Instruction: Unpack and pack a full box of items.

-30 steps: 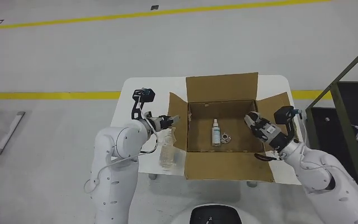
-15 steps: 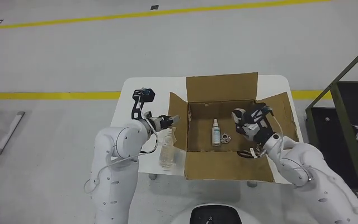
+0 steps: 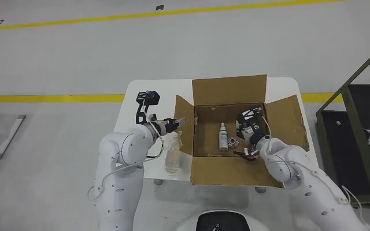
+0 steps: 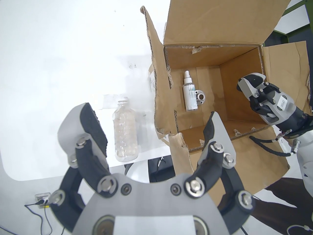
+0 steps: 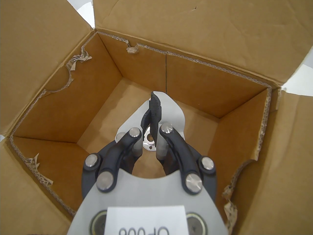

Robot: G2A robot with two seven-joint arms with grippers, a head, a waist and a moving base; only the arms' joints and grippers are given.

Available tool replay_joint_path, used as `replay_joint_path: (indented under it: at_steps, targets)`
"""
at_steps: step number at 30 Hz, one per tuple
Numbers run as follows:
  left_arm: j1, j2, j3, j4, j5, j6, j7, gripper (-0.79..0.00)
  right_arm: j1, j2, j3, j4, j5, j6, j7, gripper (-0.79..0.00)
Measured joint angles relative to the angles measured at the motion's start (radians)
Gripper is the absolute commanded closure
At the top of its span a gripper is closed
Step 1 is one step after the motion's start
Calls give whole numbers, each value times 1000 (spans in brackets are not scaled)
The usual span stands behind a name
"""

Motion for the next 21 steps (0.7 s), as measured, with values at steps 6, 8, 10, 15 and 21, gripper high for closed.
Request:
replay_joint_path:
  at_steps: [6, 8, 10, 15, 21]
  targets:
    - [13, 2, 22, 4, 133, 69, 165, -785, 3, 3, 1, 5, -3, -73, -7, 0]
    - [14, 1, 36, 16, 198, 106, 206, -785, 20, -1, -5, 36, 4, -70, 26, 0]
    - [11, -1, 47, 32, 242, 142, 225, -785, 49, -13, -33, 70, 28, -5, 75, 0]
    - [11, -1, 48, 33, 242, 142, 224, -785, 145, -51, -135, 158, 58, 202, 234, 0]
    - [11, -1, 48, 33, 242, 142, 224, -785, 227, -80, -206, 233, 40, 310, 277, 0]
